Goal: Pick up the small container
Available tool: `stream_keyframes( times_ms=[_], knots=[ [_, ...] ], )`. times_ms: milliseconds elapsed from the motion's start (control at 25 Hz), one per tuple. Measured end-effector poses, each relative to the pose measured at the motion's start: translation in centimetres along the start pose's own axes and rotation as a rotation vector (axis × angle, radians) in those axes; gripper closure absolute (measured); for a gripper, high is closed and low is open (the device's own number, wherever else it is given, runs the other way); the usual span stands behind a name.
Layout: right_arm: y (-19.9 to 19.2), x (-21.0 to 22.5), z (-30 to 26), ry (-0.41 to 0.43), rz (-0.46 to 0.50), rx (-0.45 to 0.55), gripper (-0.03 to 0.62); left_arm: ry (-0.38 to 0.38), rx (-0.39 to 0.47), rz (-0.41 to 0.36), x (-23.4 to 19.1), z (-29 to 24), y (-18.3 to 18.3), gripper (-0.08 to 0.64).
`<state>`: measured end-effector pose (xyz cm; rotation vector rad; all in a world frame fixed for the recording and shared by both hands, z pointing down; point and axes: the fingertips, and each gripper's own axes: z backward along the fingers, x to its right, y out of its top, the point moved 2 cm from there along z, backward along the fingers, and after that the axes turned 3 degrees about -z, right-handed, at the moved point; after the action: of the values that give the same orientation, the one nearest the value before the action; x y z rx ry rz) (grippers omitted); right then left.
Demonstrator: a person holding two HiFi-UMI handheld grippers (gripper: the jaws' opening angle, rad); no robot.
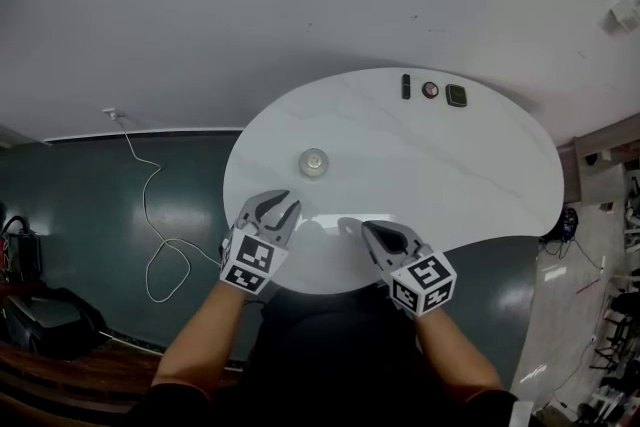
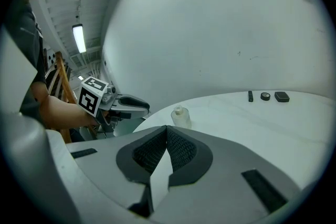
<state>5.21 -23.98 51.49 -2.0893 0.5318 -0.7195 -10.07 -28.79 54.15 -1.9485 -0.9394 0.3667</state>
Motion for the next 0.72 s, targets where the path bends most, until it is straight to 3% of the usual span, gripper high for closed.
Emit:
stream_keyframes(
  times_ms=[320,480,720],
  knots=[
    [-0.5,1.6,-0.5,0.021,-0.014,-0.02,0.596,-0.007,-0.054,0.004,-0.9,-4.3,-1.7,0.349],
    [-0.7,1.8,-0.7,0.038,-0.016,-0.032,0.597,-0.021,-0.114,0.019,-1.0,-6.2,-2.9,0.306],
    [-1.5,2.1,-0.6,0.054,-0.022,-0.057,0.597,-0.027,-0.132,0.012,-1.5,-8.3,-3.6,0.266]
  ],
)
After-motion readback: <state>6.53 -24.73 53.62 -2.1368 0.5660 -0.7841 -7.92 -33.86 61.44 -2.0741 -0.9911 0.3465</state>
